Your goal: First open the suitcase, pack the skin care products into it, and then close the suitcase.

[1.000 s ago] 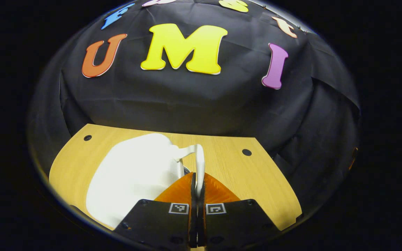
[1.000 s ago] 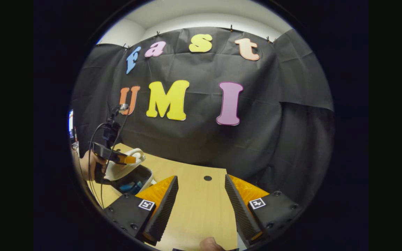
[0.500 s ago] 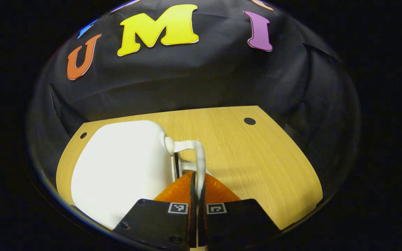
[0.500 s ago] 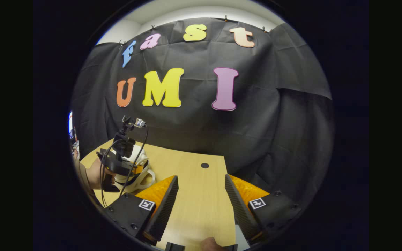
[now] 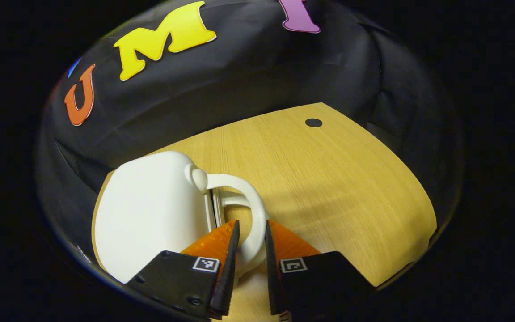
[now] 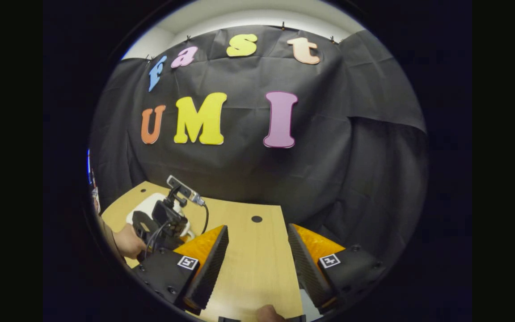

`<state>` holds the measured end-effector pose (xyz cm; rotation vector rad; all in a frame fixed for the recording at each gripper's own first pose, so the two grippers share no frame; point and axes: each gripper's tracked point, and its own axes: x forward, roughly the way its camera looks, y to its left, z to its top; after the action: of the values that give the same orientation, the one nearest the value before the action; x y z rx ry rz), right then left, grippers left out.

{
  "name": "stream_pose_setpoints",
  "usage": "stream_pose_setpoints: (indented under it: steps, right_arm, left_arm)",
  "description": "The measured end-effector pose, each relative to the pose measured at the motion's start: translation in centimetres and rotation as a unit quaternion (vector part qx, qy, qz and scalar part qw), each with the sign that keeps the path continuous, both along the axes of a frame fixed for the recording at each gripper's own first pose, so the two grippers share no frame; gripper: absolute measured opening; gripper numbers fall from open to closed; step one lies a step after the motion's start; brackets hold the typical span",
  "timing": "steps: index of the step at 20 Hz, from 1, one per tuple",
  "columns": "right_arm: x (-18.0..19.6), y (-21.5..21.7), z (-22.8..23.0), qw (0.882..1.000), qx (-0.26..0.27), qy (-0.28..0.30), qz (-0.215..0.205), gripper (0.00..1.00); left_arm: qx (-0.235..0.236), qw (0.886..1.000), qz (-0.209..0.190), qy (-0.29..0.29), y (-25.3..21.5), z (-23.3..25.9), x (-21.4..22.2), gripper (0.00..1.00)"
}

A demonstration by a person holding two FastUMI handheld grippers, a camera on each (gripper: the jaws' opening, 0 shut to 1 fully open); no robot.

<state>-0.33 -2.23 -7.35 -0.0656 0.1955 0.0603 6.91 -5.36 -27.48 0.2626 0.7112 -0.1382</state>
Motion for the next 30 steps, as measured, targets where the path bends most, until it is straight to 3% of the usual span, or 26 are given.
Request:
stream_pose_setpoints:
  steps: [1,2,3,4,5,7,8,9,14,19,24,27,29,30]
  right_arm:
    - [0.1,0.2,0.5,1.0,-0.001,-0.005,-0.005,0.77]
    - [0.2,0.6,0.9,1.0,-0.002,-0.009,-0.008,0.77]
    - [0.2,0.9,1.2,1.0,-0.004,-0.013,-0.011,0.79]
    - [0.3,1.4,1.4,1.0,-0.006,-0.011,-0.017,0.79]
    - [0.4,2.1,1.8,1.0,-0.007,-0.011,-0.022,0.79]
    - [0.6,3.9,3.1,1.0,-0.002,-0.015,-0.026,0.79]
    - [0.8,5.3,3.9,1.0,0.004,-0.022,-0.022,0.79]
    - [1.0,6.3,4.5,0.999,0.006,-0.028,-0.021,0.79]
    - [2.0,12.9,8.0,0.998,0.008,-0.06,0.002,0.79]
    - [1.2,18.1,9.5,0.998,0.016,-0.064,0.01,0.79]
    - [-0.2,20.6,10.5,0.997,0.003,-0.079,-0.014,0.79]
    - [-1.5,23.0,10.0,0.998,-0.004,-0.065,-0.007,0.79]
    - [-2.0,24.0,9.9,0.998,-0.015,-0.061,-0.007,0.79]
    - [-2.2,24.5,10.0,0.998,-0.016,-0.061,-0.006,0.79]
  left_arm:
    - [-0.014,1.0,0.003,-0.003,0.0,0.7,-0.4,0.5]
    - [-0.032,0.999,0.003,-0.011,-0.3,2.0,-1.0,0.42]
    - [-0.047,0.999,-0.001,-0.022,-0.5,3.4,-1.5,0.54]
    - [-0.061,0.997,-0.007,-0.039,-0.4,5.5,-1.8,0.59]
    - [-0.066,0.996,-0.011,-0.055,0.0,7.3,-2.3,0.53]
    - [-0.067,0.993,-0.016,-0.096,1.5,11.3,-3.1,0.7]
    - [-0.071,0.99,-0.011,-0.118,2.5,13.5,-3.4,0.73]
    - [-0.079,0.987,-0.004,-0.139,3.4,15.4,-3.7,0.69]
    - [-0.11,0.967,0.051,-0.224,10.8,24.7,-5.7,0.93]
    - [-0.082,0.949,0.089,-0.29,18.3,30.5,-7.7,0.96]
    - [-0.079,0.946,0.067,-0.308,20.6,31.3,-9.9,0.96]
    - [-0.108,0.943,0.055,-0.312,20.6,31.2,-10.8,0.96]
    - [-0.099,0.942,0.05,-0.317,21.1,31.4,-10.9,1.0]
    - [-0.098,0.942,0.044,-0.319,21.3,31.5,-10.9,0.96]
